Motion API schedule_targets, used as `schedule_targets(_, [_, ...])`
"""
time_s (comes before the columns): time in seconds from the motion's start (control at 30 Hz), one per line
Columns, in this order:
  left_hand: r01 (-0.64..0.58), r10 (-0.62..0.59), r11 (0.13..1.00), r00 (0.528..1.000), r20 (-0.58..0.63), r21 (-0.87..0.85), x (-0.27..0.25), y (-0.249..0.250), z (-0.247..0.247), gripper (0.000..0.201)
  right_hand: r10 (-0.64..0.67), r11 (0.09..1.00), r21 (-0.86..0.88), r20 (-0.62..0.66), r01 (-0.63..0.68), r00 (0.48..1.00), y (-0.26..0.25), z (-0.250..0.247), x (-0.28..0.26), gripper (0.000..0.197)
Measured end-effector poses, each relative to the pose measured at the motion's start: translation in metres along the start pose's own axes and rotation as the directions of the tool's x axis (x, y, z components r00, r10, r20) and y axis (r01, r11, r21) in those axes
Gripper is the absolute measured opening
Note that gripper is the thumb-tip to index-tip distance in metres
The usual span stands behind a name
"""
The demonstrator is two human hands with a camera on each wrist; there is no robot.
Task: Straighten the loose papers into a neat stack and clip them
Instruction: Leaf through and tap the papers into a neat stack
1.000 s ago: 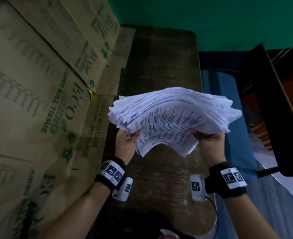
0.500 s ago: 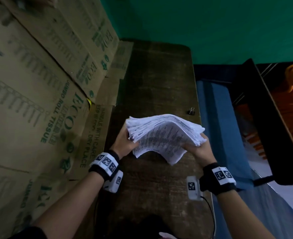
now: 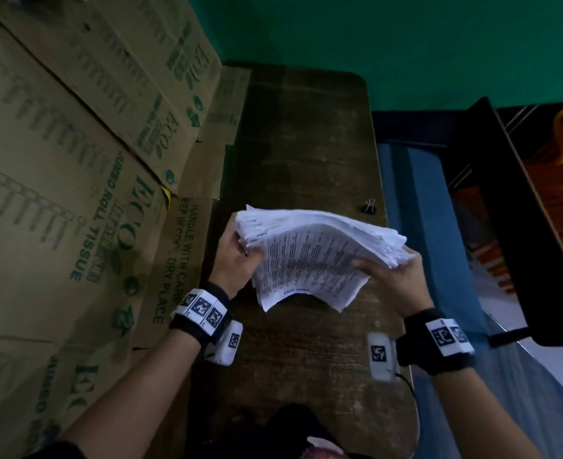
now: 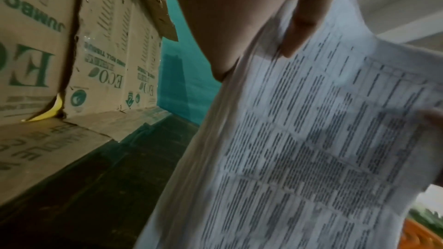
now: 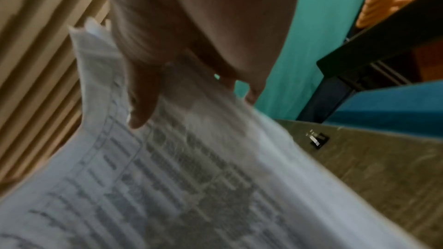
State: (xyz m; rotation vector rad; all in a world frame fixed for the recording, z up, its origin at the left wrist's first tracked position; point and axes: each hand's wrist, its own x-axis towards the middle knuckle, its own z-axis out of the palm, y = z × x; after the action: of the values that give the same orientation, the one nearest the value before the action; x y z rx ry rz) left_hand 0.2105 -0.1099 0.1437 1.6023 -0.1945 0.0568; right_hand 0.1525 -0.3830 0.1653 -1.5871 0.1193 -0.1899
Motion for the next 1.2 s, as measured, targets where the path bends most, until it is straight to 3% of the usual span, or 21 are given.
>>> schedule_targets(0.17, [0.000,0.000,1.000,0.995,0.099,-0.003,0.000,-0.006,-0.003,0.059,-0.022,0.988,-0.145,0.159,0.045,0.987,0.018,-0.024,0.000,0.054])
schedule_targets(0.3, [0.012,-0.019,0.997,0.996,0.091,0.070,0.001,-0.004,0.008,0.040,0.046,0.971,-0.233,-0.067,-0.060,0.997,0.033,-0.003,-0.001,0.034])
schedule_targets(0.4, [0.075,-0.076,0.996,0.996,0.039,0.040,0.004,-0.013,0.001,0.040,0.066,0.993,-0.089,-0.072,-0.072,0.995,0.028,-0.004,-0.002,0.030])
schedule_targets(0.53, [0.031,-0.041,0.992,0.996,0.081,0.124,0.002,-0.011,0.012,0.039,0.141,0.972,-0.183,-0.051,-0.148,0.989,0.028,0.010,-0.004,0.041])
schedule_targets(0.67, [0.176,-0.173,0.983,0.984,-0.052,0.050,0.009,-0.012,0.001,0.045,0.097,0.995,-0.017,-0.154,-0.100,0.983,0.005,0.012,0.015,0.022])
schedule_targets(0.77, [0.306,-0.303,0.950,0.952,-0.051,0.061,0.009,-0.016,-0.021,0.070,-0.038,0.984,-0.174,0.010,0.039,0.999,-0.019,0.011,0.031,0.024])
schedule_targets(0.83, [0.235,-0.208,0.951,0.967,-0.148,0.201,0.010,-0.006,-0.029,0.093,-0.048,0.955,-0.283,0.154,0.090,0.987,-0.030,0.019,0.041,0.019])
schedule_targets(0.87, [0.167,-0.130,0.938,0.982,-0.138,0.303,0.012,0.002,-0.030,0.101,-0.036,0.932,-0.345,0.211,0.109,0.977,-0.033,0.022,0.047,0.016])
schedule_targets(0.9, [0.089,-0.073,0.902,0.996,-0.055,0.423,0.015,0.012,-0.028,0.106,-0.018,0.897,-0.423,0.258,0.129,0.966,-0.033,0.026,0.053,0.018])
schedule_targets(0.97, [-0.047,-0.078,0.857,0.973,0.219,0.514,0.021,0.021,-0.021,0.096,0.032,0.798,-0.578,0.326,0.172,0.945,-0.028,0.035,0.059,0.031])
schedule_targets(1.0, [-0.040,-0.132,0.881,0.936,0.326,0.472,0.022,0.020,-0.015,0.078,0.063,0.756,-0.629,0.349,0.183,0.935,-0.026,0.041,0.061,0.033])
schedule_targets(1.03, [0.025,-0.195,0.903,0.914,0.355,0.429,0.021,0.018,-0.010,0.052,0.084,0.733,-0.652,0.373,0.197,0.924,-0.024,0.047,0.061,0.030])
schedule_targets(1.1, [0.127,-0.244,0.912,0.932,0.267,0.390,0.018,0.008,-0.006,0.012,0.098,0.710,-0.671,0.393,0.212,0.914,-0.022,0.055,0.057,0.014])
schedule_targets(1.13, [0.154,-0.248,0.916,0.943,0.223,0.371,0.015,0.005,-0.005,0.013,0.118,0.677,-0.704,0.391,0.214,0.913,-0.022,0.055,0.054,0.009])
schedule_targets(1.2, [0.217,-0.273,0.925,0.950,0.148,0.313,0.011,0.001,-0.007,0.020,0.233,0.498,-0.841,0.364,0.210,0.902,-0.015,0.042,0.049,0.020])
